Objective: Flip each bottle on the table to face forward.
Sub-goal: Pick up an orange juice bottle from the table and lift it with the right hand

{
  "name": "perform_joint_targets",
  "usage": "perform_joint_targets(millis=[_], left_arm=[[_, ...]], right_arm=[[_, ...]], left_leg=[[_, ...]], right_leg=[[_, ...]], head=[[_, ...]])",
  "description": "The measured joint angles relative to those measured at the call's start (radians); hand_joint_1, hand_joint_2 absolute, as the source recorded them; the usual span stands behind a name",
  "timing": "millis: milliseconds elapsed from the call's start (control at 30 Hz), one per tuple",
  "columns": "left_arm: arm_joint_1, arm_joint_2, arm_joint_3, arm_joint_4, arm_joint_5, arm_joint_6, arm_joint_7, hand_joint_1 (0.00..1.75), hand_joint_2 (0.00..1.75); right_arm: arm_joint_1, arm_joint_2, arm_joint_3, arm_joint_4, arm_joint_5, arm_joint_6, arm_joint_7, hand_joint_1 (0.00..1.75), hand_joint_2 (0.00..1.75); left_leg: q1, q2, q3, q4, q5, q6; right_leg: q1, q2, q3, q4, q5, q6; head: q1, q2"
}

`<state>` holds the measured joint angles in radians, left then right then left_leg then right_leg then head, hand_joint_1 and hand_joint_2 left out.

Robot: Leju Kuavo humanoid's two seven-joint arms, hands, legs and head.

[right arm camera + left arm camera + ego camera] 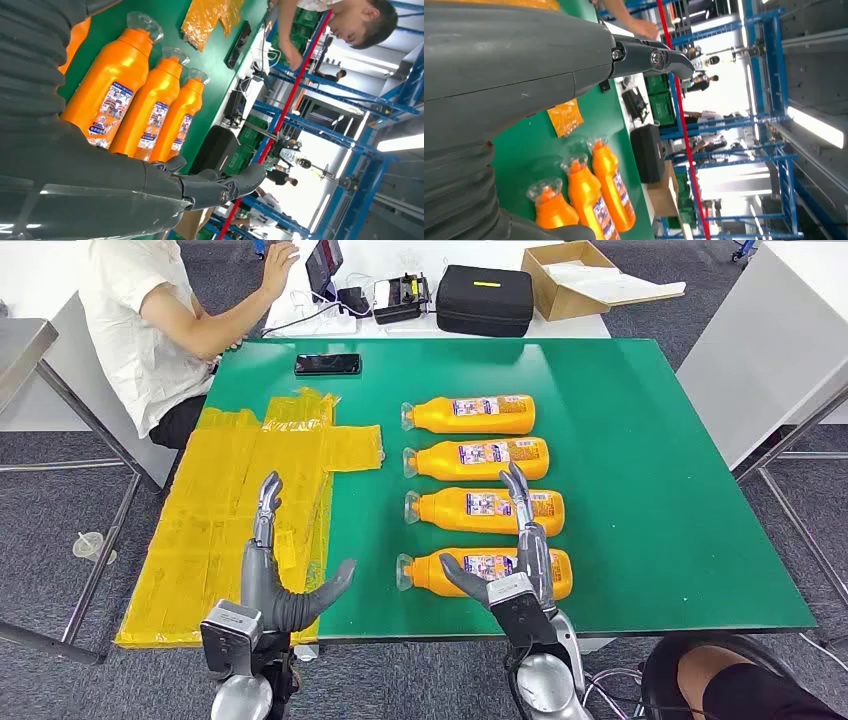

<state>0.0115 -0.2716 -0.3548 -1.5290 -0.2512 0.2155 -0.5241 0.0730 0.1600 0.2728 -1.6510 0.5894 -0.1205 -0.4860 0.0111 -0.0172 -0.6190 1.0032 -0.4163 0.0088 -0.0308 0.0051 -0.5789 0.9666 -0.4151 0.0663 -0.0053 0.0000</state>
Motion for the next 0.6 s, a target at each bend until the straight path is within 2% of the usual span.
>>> perform_joint_targets(millis=[333,600], left_arm=[[0.002,0.0,0.001,0.0,0.0,-0.031,0.009,0.0,1.75],[0.005,0.0,0.01,0.0,0.0,-0.058,0.026,0.0,1.75]], right_arm=[[0.0,-0.014,0.005,0.0,0.044,-0.006,0.011,0.0,1.75],[-0.003,-0.07,0.022,0.018,0.195,-0.009,0.094,0.0,1.75]], left_leg=[[0.0,0.0,0.0,0.0,0.0,0.0],[0.0,0.0,0.0,0.0,0.0,0.0]], right_leg=[[0.0,0.0,0.0,0.0,0.0,0.0],[0.0,0.0,0.0,0.0,0.0,0.0]], head=[[0.0,0.0],[0.0,0.0]])
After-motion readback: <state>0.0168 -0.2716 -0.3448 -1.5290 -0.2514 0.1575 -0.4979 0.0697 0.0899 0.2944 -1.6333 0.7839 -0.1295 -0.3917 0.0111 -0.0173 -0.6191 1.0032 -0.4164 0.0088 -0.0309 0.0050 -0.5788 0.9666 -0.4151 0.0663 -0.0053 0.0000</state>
